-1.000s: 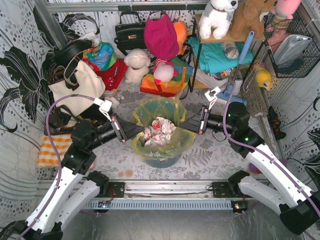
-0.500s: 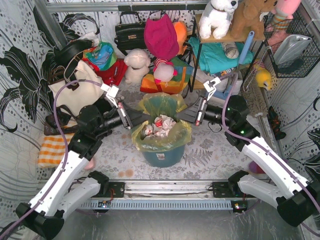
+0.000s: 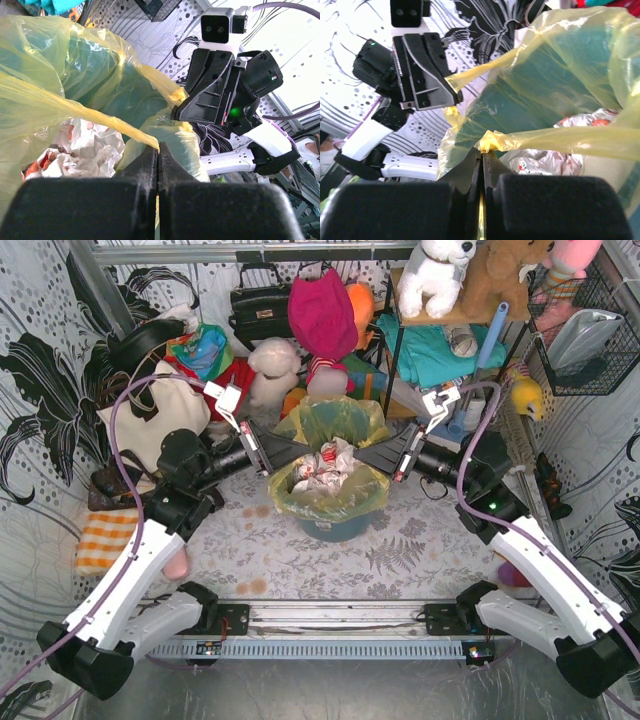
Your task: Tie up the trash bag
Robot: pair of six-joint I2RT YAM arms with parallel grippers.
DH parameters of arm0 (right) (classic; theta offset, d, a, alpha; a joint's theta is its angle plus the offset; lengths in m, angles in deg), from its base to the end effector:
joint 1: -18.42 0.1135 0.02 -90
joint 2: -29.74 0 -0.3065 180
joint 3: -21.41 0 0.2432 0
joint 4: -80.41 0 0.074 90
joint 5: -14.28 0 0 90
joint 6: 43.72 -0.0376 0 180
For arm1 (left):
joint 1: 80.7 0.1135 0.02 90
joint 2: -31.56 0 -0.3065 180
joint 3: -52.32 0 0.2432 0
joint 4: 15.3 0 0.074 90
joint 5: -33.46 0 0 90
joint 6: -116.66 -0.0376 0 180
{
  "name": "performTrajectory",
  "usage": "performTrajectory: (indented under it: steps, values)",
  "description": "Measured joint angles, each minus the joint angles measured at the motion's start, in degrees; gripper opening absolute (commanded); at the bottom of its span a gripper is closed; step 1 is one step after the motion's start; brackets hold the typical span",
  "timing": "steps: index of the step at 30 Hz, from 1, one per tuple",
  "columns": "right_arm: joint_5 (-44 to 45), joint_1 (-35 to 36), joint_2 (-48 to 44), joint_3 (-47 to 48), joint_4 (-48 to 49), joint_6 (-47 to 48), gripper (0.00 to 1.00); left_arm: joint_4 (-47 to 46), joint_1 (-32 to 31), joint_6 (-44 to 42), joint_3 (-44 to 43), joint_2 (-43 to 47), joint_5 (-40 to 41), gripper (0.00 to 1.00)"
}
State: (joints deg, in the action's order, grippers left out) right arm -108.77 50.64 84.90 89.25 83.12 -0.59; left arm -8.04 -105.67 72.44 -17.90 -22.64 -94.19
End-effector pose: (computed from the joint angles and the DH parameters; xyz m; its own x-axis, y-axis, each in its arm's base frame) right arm 0.1446 0.1154 0.4464 -0.4973 0.4097 -0.7648 -0.7735 0.1899 0.6047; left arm 0.1508 -0.0956 0.4450 -0.5355 -0.3766 -0.7559 0.7137 0.2768 -0.6434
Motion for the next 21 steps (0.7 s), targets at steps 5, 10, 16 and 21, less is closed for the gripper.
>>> performTrajectory:
  steps: [5, 10, 16, 21]
  values:
    - [3.76, 0.02, -3.48, -4.68, -3.78, 2.21, 0.0, 0.7, 0.0, -0.76, 4.28, 2.01, 0.96, 0.0]
    - [7.23, 0.2, -5.6, -9.03, -8.74, 3.04, 0.0, 7.76, -0.04, -3.17, 7.87, 4.44, 6.97, 0.0]
    - [13.6, 0.33, -10.75, -9.4, -13.88, 3.5, 0.44, 11.32, -0.04, -4.5, 9.16, 9.25, 14.29, 0.0]
    - [20.41, 0.35, -11.13, -6.56, -20.41, 4.33, 0.58, 12.59, -0.04, -4.79, 9.16, 9.97, 18.43, 0.0]
